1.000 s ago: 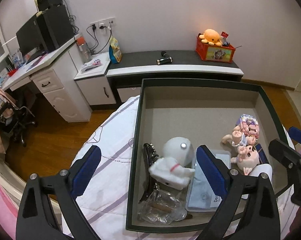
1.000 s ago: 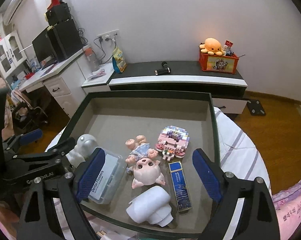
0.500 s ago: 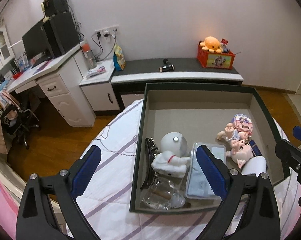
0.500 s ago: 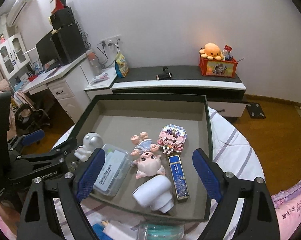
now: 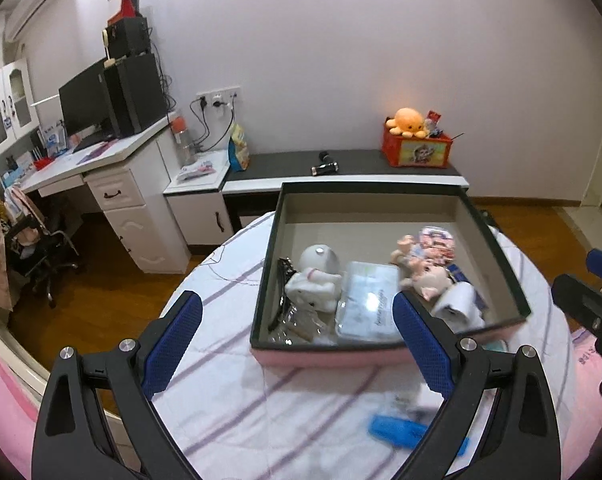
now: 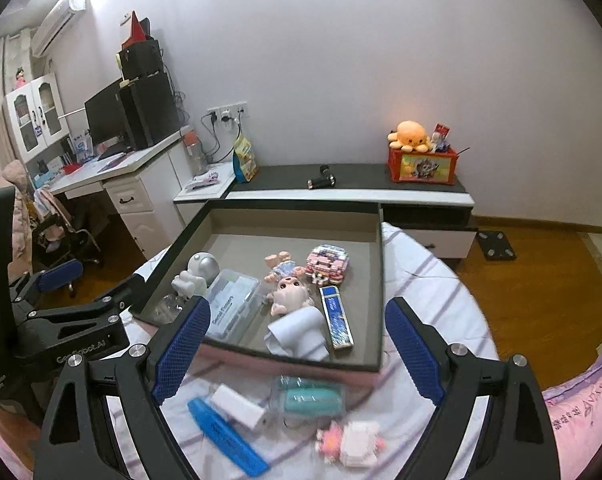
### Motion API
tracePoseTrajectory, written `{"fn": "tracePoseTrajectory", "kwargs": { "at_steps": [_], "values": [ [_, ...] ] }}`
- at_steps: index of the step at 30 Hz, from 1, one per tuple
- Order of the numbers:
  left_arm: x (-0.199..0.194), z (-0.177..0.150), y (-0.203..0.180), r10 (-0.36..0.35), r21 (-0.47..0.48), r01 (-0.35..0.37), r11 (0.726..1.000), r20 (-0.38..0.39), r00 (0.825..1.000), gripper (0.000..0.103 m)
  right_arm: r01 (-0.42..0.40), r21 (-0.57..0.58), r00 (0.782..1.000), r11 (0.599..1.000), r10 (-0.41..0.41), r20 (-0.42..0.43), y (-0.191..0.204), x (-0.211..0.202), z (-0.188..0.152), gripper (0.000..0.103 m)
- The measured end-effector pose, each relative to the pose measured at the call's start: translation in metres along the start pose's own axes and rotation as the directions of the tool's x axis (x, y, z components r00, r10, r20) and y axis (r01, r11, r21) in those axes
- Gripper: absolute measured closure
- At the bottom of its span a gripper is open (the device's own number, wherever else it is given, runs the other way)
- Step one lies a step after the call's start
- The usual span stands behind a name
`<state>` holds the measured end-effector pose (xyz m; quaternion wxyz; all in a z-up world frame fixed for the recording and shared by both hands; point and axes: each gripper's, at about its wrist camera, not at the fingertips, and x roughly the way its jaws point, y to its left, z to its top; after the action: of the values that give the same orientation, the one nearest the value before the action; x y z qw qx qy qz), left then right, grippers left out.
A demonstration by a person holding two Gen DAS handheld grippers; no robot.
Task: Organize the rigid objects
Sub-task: 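Withdraw both tools from the pink box back over the bed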
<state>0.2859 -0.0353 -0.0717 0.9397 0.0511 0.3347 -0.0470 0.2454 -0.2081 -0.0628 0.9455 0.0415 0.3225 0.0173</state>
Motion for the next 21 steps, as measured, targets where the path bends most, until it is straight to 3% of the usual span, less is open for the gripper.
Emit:
{"fn": "tracePoseTrajectory", "kwargs": {
  "at_steps": [10, 18, 21],
  "values": [
    [-0.083, -0.012, -0.005, -0.031, -0.007, 0.032, 0.999, 0.138, 0.990, 0.005, 0.033, -0.030, 0.990, 0.999, -0.028, 0.138, 0.012, -0.087, -0.016, 0.012],
    [-0.159, -0.024, -0.002, -0.038, -0.005, 0.041, 0.999, 0.278, 0.960, 0.000, 0.079, -0.019, 0.965, 0.997, -0.072, 0.253, 0.020, -0.152, -0.030, 0.012],
    [-0.185, -0.030, 0.002, -0.036, -0.007, 0.040, 0.999, 0.326, 0.945, 0.000, 0.099, -0.021, 0.950, 0.995, -0.088, 0.299, 0.023, -0.172, -0.035, 0.000]
  ]
}}
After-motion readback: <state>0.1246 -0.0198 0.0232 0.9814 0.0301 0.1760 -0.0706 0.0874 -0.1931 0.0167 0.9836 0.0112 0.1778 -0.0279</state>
